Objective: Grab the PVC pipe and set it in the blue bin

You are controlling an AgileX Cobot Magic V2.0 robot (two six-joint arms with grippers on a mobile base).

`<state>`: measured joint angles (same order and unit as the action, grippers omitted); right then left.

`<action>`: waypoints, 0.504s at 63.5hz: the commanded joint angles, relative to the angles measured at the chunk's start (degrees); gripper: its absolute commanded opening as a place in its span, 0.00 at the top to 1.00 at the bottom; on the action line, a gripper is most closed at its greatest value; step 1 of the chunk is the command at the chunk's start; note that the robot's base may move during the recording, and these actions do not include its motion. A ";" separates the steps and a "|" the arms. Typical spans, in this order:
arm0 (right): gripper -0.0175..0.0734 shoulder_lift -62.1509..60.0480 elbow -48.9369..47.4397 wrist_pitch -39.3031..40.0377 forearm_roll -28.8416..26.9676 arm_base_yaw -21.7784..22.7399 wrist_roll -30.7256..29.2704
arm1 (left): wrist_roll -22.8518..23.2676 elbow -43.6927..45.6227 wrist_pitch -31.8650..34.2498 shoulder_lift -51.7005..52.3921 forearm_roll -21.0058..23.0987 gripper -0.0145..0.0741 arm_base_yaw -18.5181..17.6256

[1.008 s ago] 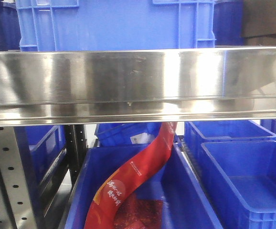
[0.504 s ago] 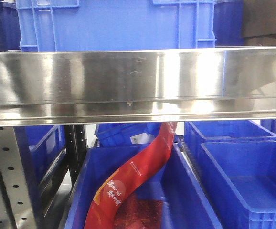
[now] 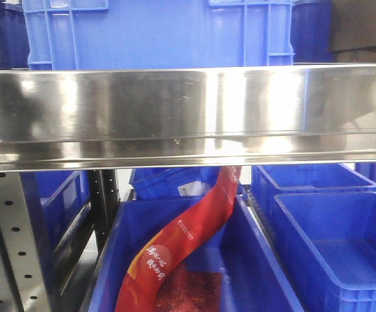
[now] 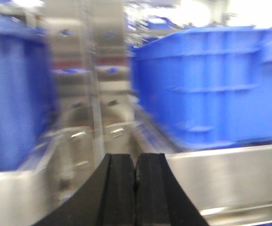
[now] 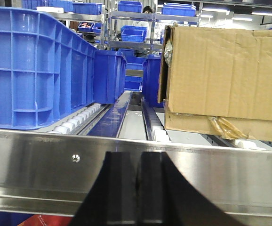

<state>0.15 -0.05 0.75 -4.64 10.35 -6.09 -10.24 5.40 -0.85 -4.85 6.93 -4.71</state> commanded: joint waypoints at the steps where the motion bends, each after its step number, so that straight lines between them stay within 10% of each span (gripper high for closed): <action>1: 0.99 -0.15 0.05 1.32 0.26 -0.14 0.15 | 2.22 -3.63 1.25 4.85 -1.89 0.96 3.00; 8: 0.99 -0.15 0.05 1.44 0.26 -0.14 0.15 | 10.68 -5.40 2.42 4.85 -5.94 0.96 5.88; 32: 0.99 -0.15 0.05 1.44 0.26 -0.14 0.15 | 10.24 -5.40 -0.41 4.85 -7.70 0.96 7.00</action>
<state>0.15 -0.02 1.23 -4.64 10.35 -5.93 -0.38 -0.13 -1.59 -0.33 -0.31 2.18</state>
